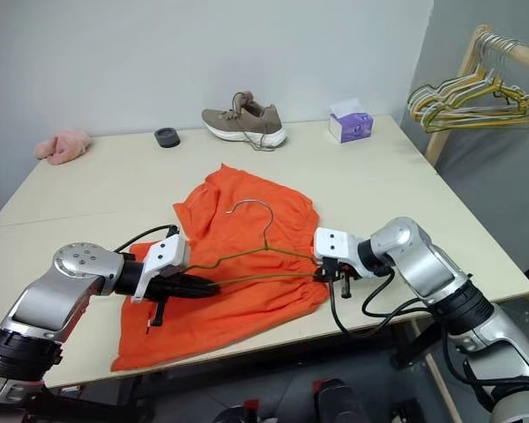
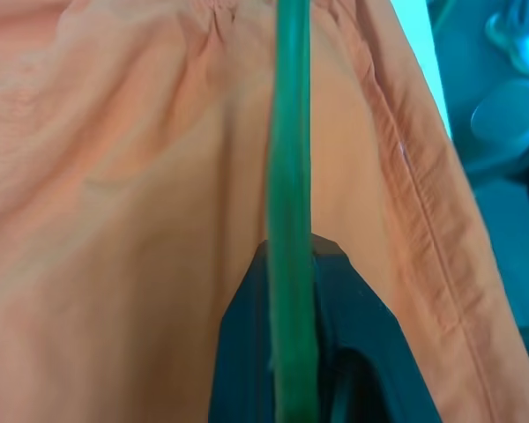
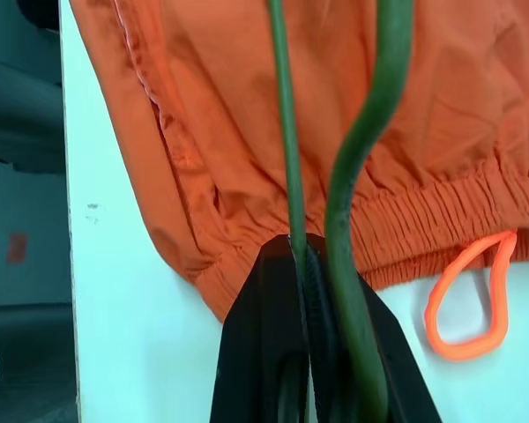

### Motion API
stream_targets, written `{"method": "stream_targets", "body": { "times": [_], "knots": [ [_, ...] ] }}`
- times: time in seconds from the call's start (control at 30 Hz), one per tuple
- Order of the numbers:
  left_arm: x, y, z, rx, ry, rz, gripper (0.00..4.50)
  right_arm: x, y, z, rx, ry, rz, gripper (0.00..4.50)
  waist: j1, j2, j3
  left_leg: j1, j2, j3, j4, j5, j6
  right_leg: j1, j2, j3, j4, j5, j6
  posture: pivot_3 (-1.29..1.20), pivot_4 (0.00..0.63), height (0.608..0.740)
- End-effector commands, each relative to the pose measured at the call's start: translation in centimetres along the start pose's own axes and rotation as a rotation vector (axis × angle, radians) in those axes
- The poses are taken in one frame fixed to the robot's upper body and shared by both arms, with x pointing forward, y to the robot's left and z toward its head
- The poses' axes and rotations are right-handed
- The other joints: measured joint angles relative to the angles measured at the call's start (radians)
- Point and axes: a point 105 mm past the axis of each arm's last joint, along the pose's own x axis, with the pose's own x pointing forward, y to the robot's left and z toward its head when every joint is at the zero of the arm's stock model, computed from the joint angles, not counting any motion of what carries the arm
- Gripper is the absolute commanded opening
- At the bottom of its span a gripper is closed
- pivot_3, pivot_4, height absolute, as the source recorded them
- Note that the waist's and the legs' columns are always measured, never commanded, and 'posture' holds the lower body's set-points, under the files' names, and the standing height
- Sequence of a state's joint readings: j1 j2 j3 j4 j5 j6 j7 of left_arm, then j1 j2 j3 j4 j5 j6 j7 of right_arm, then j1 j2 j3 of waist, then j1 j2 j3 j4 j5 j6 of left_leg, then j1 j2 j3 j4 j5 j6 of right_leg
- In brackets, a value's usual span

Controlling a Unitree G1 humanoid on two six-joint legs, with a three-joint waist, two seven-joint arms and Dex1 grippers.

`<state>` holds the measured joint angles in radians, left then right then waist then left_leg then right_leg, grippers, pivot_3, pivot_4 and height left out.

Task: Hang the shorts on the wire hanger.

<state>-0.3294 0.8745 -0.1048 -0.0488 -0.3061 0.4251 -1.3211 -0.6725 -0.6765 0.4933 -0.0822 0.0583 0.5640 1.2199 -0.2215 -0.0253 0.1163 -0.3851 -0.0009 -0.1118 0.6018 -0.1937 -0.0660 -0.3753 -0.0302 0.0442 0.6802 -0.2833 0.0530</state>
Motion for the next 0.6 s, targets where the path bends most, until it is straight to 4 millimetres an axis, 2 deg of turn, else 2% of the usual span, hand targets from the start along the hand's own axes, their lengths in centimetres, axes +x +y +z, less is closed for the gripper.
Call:
{"method": "stream_targets", "body": {
  "times": [0.03, 0.13, 0.2, 0.33, 0.47, 0.6],
  "knots": [
    [-0.7, -0.1, 1.4, 0.017, -0.063, 0.006, 1.34, -1.0, -0.3, 0.5, -0.034, -0.013, -0.037, 0.00, -0.001, 0.000, 0.000, 0.000, 0.000, 0.000, 0.000, 0.000, 0.000, 0.000, 0.000, 0.000, 0.000, 0.000, 0.000, -0.20, 0.034, 0.740],
    [-1.1, 0.1, 1.9, -0.039, -0.145, 0.042, 2.33, -1.9, -0.6, -0.5, 0.003, 0.001, -0.065, 0.00, -0.001, 0.000, 0.000, 0.000, 0.000, 0.000, 0.000, 0.000, 0.000, 0.000, 0.000, 0.000, 0.000, 0.000, 0.000, -0.21, 0.036, 0.740],
    [-1.8, 0.8, 2.8, -0.167, -0.259, 0.072, 2.96, -2.6, -0.7, -1.3, 0.035, 0.013, -0.087, 0.00, 0.000, 0.000, 0.000, 0.000, 0.000, 0.000, 0.000, 0.000, 0.000, 0.000, 0.000, 0.000, 0.000, 0.000, 0.000, -0.21, 0.039, 0.740],
    [-2.6, 0.9, 2.4, -0.228, -0.288, 0.098, 4.18, -3.9, -0.7, -2.5, 0.113, 0.009, -0.128, 0.00, 0.000, 0.000, 0.000, 0.000, 0.000, 0.000, 0.001, 0.000, 0.000, 0.001, 0.000, -0.001, 0.000, 0.000, 0.000, -0.21, 0.042, 0.740],
    [-3.2, 1.4, 1.9, -0.271, -0.316, 0.161, 4.18, -5.4, -0.6, -4.0, 0.204, 0.016, -0.184, 0.00, 0.000, 0.000, 0.000, 0.000, 0.000, 0.000, 0.001, 0.000, 0.000, 0.001, 0.000, 0.000, 0.000, 0.000, 0.000, -0.22, 0.046, 0.740],
    [-3.5, 1.2, -0.4, -0.369, -0.306, 0.218, 4.18, -7.6, -0.2, -7.1, 0.359, 0.040, -0.268, 0.00, -0.001, 0.000, 0.000, 0.001, 0.000, 0.000, 0.000, 0.000, 0.000, 0.001, 0.000, 0.000, 0.000, 0.000, 0.000, -0.24, 0.053, 0.740]
  ]
}}
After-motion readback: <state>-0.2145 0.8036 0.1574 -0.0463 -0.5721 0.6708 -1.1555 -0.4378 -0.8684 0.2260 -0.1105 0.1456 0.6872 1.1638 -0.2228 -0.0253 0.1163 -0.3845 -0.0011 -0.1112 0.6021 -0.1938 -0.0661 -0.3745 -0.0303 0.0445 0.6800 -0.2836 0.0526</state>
